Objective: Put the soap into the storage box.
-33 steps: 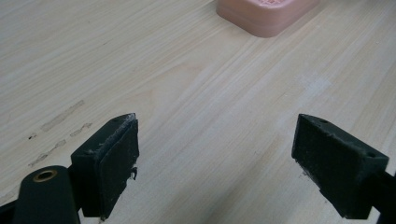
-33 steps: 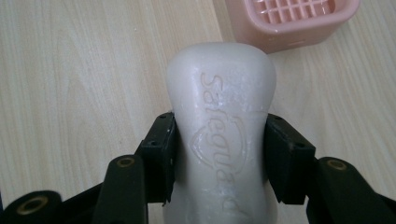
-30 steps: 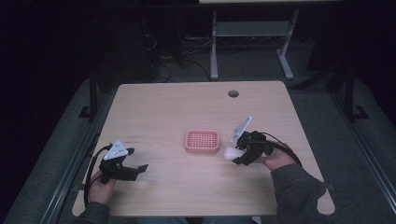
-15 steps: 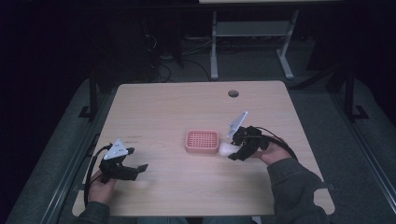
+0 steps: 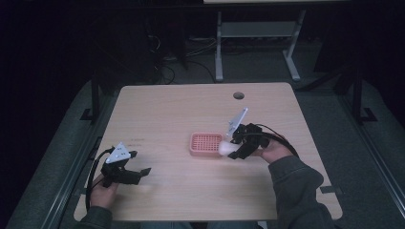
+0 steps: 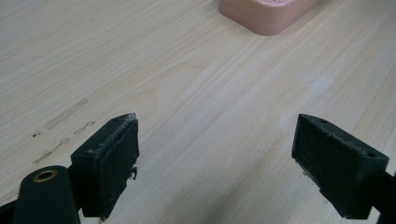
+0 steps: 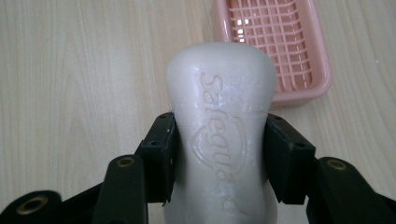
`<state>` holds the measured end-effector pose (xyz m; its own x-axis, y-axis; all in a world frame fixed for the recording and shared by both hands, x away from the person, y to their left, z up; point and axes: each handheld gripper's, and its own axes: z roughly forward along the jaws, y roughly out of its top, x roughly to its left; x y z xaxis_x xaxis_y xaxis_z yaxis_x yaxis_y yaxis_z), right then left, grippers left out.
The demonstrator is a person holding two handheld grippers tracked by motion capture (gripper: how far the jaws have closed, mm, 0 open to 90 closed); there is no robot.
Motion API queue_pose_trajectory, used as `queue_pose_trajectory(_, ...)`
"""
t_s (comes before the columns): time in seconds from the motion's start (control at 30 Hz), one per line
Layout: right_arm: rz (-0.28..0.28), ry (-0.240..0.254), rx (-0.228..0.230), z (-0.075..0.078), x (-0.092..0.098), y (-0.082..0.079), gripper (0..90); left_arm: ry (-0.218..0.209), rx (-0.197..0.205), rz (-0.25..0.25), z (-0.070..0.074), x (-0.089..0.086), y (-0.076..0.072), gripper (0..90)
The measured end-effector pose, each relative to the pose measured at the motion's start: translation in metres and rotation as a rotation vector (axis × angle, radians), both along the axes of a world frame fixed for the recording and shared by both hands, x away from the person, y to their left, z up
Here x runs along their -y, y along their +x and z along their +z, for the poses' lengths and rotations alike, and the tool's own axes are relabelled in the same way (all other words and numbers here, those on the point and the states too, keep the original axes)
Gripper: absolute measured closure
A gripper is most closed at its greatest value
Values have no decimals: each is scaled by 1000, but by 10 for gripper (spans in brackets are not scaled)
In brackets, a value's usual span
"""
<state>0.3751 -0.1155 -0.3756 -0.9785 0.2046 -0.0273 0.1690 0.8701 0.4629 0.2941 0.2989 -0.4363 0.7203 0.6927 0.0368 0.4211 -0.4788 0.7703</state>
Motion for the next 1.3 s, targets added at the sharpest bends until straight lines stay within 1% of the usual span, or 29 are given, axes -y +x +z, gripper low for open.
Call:
queue_pose_trajectory(0.13, 13, -12, 5, 3, -5, 4, 485, 3, 1, -2, 0, 0, 0, 145)
queue_pose_trajectory(0.17, 19, -3, 8, 4, -7, 5, 485, 13, 0, -6, 0, -1, 0, 144)
queue_pose_trajectory(0.2, 20, 0, 0, 4, -8, 6, 485, 13, 0, -5, 0, 0, 0, 144)
queue_pose_trajectory(0.3, 29, -8, 10, 6, -11, 9, 485, 13, 1, -6, 0, -1, 0, 144)
queue_pose_trajectory(0.4, 32, -12, 7, 8, -14, 10, 485, 14, 0, -4, 0, -1, -1, 144)
queue_pose_trajectory(0.47, 37, -11, 12, 9, -15, 12, 485, 17, 1, -5, 0, -1, -1, 145)
queue_pose_trajectory(0.57, 40, 11, 4, 10, -15, 14, 485, 24, 1, -9, 0, -2, -1, 144)
queue_pose_trajectory(0.67, 43, -5, 4, 10, -17, 17, 485, 23, 1, -10, 0, -1, -1, 144)
queue_pose_trajectory(0.77, 52, 0, -3, 11, -20, 19, 485, 25, 2, -9, 0, -1, -1, 144)
queue_pose_trajectory(0.9, 57, 0, 2, 12, -25, 24, 485, 27, 2, -9, 0, -2, -1, 144)
queue_pose_trajectory(0.93, 59, 7, 7, 12, -27, 25, 485, 27, 2, -9, 0, -2, -1, 144)
queue_pose_trajectory(1.07, 66, 31, -2, 12, -31, 30, 485, 26, 1, -7, 0, -1, -1, 144)
queue_pose_trajectory(1.2, 80, 10, 4, 14, -40, 34, 485, 27, 2, -8, 0, -2, -1, 144)
queue_pose_trajectory(1.3, 86, 6, 3, 15, -45, 36, 486, 27, 2, -8, 0, -2, -1, 144)
